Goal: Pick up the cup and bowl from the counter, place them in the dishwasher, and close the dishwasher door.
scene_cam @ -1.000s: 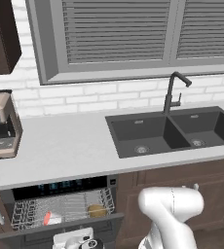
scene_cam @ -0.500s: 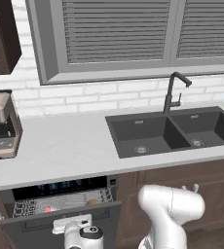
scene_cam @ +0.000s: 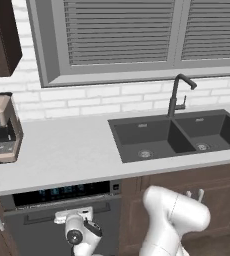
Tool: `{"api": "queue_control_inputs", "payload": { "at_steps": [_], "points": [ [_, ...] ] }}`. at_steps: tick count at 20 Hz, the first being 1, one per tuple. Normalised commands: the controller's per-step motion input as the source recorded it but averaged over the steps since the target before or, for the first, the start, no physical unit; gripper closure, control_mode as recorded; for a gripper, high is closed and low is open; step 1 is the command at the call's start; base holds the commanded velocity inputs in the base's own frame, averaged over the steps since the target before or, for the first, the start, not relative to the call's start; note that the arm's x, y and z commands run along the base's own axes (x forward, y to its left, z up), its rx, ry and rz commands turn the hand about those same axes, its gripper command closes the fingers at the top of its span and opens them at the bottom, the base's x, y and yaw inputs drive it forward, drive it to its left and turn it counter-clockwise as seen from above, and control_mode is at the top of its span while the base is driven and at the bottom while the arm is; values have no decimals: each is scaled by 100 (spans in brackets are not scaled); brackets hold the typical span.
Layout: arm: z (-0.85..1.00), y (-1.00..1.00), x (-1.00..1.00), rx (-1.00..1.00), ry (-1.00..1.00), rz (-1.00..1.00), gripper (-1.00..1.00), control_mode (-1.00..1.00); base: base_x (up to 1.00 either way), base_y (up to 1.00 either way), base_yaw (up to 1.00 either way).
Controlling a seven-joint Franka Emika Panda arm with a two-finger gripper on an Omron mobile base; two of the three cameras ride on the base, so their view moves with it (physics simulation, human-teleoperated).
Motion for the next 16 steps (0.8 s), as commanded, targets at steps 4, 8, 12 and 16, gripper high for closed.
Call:
{"api": "queue_control_inputs", "payload": {
  "at_steps": [4,8,12,16],
  "points": [
    [0,-39,63,0,3,0,-100,-100,0,0,0],
    [0,-27,53,0,0,0,-100,-100,0,0,0],
    [0,-26,64,0,0,0,-100,-100,0,0,0],
    [0,-21,49,0,0,0,-100,-100,0,0,0]
  ]
}}
